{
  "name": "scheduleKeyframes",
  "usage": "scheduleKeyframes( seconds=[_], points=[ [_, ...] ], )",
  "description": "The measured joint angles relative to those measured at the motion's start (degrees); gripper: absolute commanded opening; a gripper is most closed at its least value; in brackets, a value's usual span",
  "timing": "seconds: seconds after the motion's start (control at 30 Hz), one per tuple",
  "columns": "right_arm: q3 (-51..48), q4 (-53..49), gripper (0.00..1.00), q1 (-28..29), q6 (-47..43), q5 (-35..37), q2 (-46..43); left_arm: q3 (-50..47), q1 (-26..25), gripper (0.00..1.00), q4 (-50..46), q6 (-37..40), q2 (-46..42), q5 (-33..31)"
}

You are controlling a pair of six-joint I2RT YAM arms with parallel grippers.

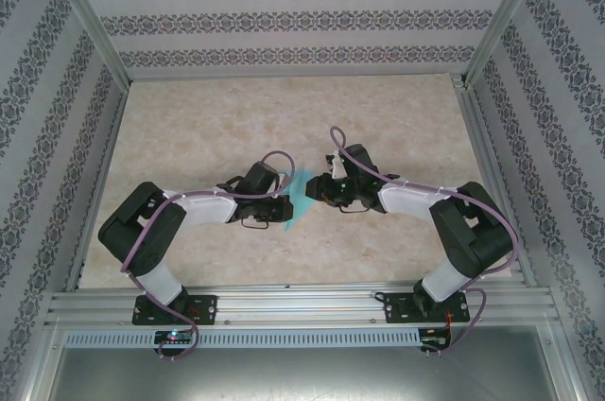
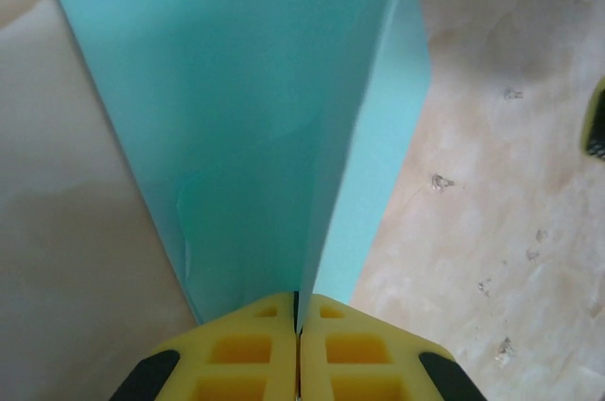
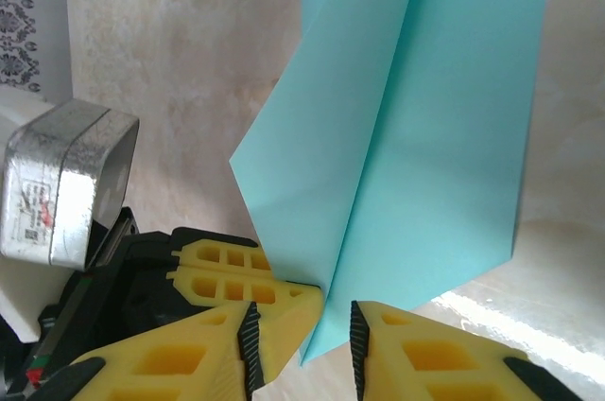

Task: Fold a paper plane with a square sheet of paper (pick it up from the middle)
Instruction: Fourth fold the wing at the center of the table.

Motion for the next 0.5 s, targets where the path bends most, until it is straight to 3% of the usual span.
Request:
scheduleKeyframes(
  seconds=[0.2, 0.5],
  points=[
    [0.3, 2.6, 0.22, 2.2, 1.0, 0.5, 3.2, -1.5, 2.4, 0.08, 2.8, -0.2, 0.0, 5.7],
    [2.3, 7.8, 0.19, 4.8, 3.7, 0.8, 7.4, -1.6, 5.6, 0.08, 5.1, -0.2, 1.0, 14.1]
  ],
)
